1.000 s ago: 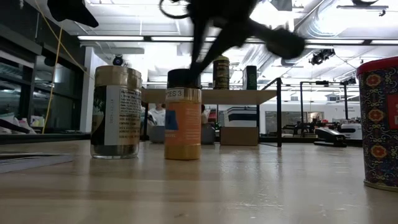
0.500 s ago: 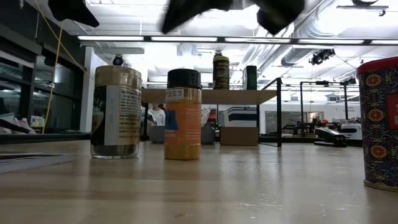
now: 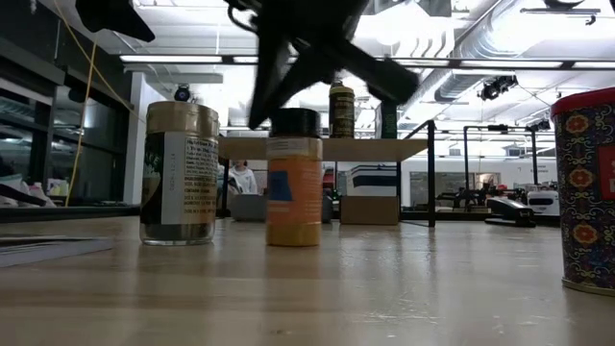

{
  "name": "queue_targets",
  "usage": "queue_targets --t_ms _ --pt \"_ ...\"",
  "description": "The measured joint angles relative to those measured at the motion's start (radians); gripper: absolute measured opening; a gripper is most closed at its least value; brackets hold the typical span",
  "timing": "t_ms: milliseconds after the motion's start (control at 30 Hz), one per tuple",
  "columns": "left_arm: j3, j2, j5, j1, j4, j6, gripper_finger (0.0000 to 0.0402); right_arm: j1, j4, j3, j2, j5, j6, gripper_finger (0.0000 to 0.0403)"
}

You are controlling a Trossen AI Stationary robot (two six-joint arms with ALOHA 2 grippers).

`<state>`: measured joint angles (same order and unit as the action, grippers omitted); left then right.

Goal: Shelf spices
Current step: Adjust the seasoning bottles on the table, then put the gold seasoning bottle on the shelf

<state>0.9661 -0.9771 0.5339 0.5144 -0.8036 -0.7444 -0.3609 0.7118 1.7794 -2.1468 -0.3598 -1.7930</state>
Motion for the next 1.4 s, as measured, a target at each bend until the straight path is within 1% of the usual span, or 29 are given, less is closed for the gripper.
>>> queue_targets --t_ms 100,200,300,467,567,667,800,933,1033,1100,1233,1400 --pt "0.0 0.0 0.0 0.0 0.0 -0.003 0.0351 -0.011 0.083 0.0 0.0 0.049 0.0 0.0" --pt "0.0 0.0 0.001 0.0 0.0 -0.003 0.0351 -0.024 0.148 0.0 0.0 0.056 -0.035 0.0" --pt "0.0 0.0 0.001 0.0 0.0 -0.003 0.0351 -0.034 0.143 -0.001 0.015 0.055 -0.028 0.0" --pt "0.0 0.0 0.001 0.014 0.0 0.005 0.0351 -0.083 0.136 0.0 0.082 0.076 0.09 0.0" --pt "-0.001 0.0 0.002 0.03 0.0 0.021 0.0351 -0.128 0.168 0.0 0.112 0.076 0.097 0.0" --pt "-0.004 0.0 0.009 0.055 0.003 0.005 0.0351 -0.162 0.178 0.0 0.138 0.066 0.093 0.0" --pt "-0.004 0.0 0.07 0.111 0.024 -0.027 0.0351 -0.184 0.182 0.0 0.14 0.065 0.062 0.0" --pt "-0.007 0.0 0.161 0.183 0.025 -0.004 0.0351 -0.186 0.185 -0.002 0.139 0.064 0.043 0.0" --pt "-0.052 0.002 0.222 0.232 0.05 -0.002 0.0351 -0.185 0.198 -0.003 0.137 0.064 0.083 0.0" --pt "-0.093 0.0 0.244 0.256 0.068 -0.009 0.0351 -0.185 0.212 -0.003 0.137 0.064 0.09 0.0" --pt "-0.204 -0.001 0.238 0.279 0.138 -0.066 0.0351 -0.184 0.241 -0.003 0.136 0.063 0.092 0.0" --pt "-0.288 -0.001 0.202 0.279 0.234 -0.1 0.0351 -0.184 0.267 -0.003 0.137 0.045 0.092 0.0"
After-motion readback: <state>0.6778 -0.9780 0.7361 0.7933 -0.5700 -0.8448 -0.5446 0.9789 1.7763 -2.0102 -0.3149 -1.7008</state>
